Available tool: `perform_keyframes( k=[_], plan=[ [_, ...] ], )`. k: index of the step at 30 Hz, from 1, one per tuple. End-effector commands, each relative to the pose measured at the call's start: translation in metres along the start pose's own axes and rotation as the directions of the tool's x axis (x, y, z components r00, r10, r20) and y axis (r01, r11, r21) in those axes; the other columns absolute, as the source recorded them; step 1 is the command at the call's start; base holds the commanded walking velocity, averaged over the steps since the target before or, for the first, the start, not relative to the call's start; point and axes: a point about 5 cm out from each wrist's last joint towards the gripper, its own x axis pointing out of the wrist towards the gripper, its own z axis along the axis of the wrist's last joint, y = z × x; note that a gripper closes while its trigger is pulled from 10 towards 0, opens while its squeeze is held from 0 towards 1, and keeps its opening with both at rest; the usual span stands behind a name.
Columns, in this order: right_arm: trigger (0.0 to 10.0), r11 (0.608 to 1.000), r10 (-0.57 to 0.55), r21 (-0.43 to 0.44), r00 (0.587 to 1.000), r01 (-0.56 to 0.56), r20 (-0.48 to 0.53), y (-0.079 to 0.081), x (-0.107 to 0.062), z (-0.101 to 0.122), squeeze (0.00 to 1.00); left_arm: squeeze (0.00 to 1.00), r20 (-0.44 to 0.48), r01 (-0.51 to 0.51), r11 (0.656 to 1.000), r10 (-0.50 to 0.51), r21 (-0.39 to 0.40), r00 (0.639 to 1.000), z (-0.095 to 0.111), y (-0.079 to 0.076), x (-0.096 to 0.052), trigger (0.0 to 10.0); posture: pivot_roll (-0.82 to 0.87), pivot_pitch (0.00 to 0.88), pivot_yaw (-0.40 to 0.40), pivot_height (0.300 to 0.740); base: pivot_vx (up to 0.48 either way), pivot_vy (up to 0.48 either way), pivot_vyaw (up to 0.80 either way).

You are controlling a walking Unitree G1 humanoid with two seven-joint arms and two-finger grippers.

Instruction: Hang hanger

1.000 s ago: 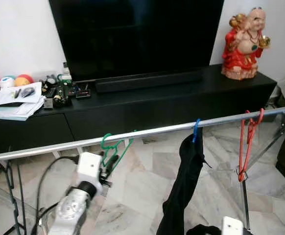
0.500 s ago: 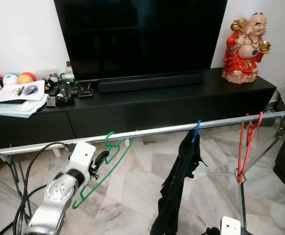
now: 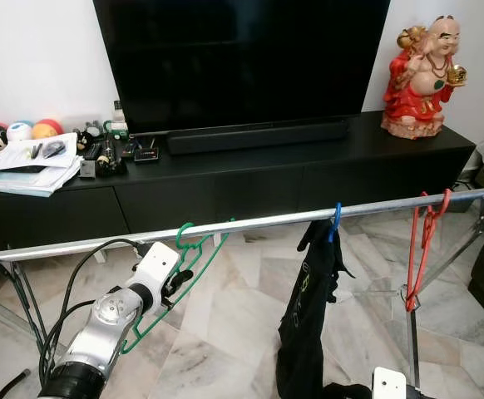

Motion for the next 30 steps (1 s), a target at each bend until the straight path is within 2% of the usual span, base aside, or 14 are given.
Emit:
perform_keyframes(
  k=[1,6,17,18,21,25,30],
  plan=[
    [10.0,1.0,0.011,-0.014,1.0,-0.011,0.006,0.002,0.001,0.003,0.0,0.0,-0.009,0.034,0.999,-0.034,0.026,0.999,0.002,-0.004,0.005,10.0,0.11,0.0,0.009,0.74,0.0,0.0,0.0],
    [10.0,0.999,0.024,-0.032,1.0,-0.023,0.014,0.006,0.0,0.003,0.0,0.0,-0.01,0.06,0.998,-0.06,0.019,0.998,0.004,-0.01,0.011,10.0,0.11,0.0,0.011,0.74,0.0,0.0,0.0],
    [10.0,0.999,0.027,-0.037,0.999,-0.026,0.018,0.008,0.0,0.003,0.0,0.0,-0.019,0.067,0.998,-0.067,0.018,0.998,0.007,-0.01,0.018,10.0,0.11,0.0,0.015,0.74,0.0,0.0,0.0],
    [10.0,0.999,0.028,-0.038,0.999,-0.027,0.019,0.008,0.0,0.003,0.0,0.0,-0.025,0.059,0.998,-0.059,0.012,0.998,0.006,-0.011,0.019,9.3,0.11,0.0,0.014,0.74,0.0,0.0,0.0],
    [10.0,0.999,0.03,-0.041,0.999,-0.029,0.023,0.009,0.0,0.004,0.0,0.0,-0.031,0.009,1.0,-0.009,-0.004,0.999,0.007,-0.01,0.022,10.0,0.11,0.0,0.013,0.74,0.0,0.0,0.0],
    [10.0,0.999,0.03,-0.044,0.999,-0.029,0.025,0.009,0.0,0.005,0.0,0.0,-0.063,-0.05,0.998,0.048,-0.033,0.997,0.007,-0.005,0.024,10.0,0.11,0.0,0.011,0.74,0.0,0.0,0.0],
    [10.0,0.998,0.031,-0.047,0.999,-0.03,0.027,0.01,0.0,0.005,0.0,0.0,-0.094,-0.074,0.996,0.069,-0.044,0.993,0.007,-0.005,0.026,9.7,0.11,0.001,0.01,0.74,0.0,0.0,0.0]
  ],
)
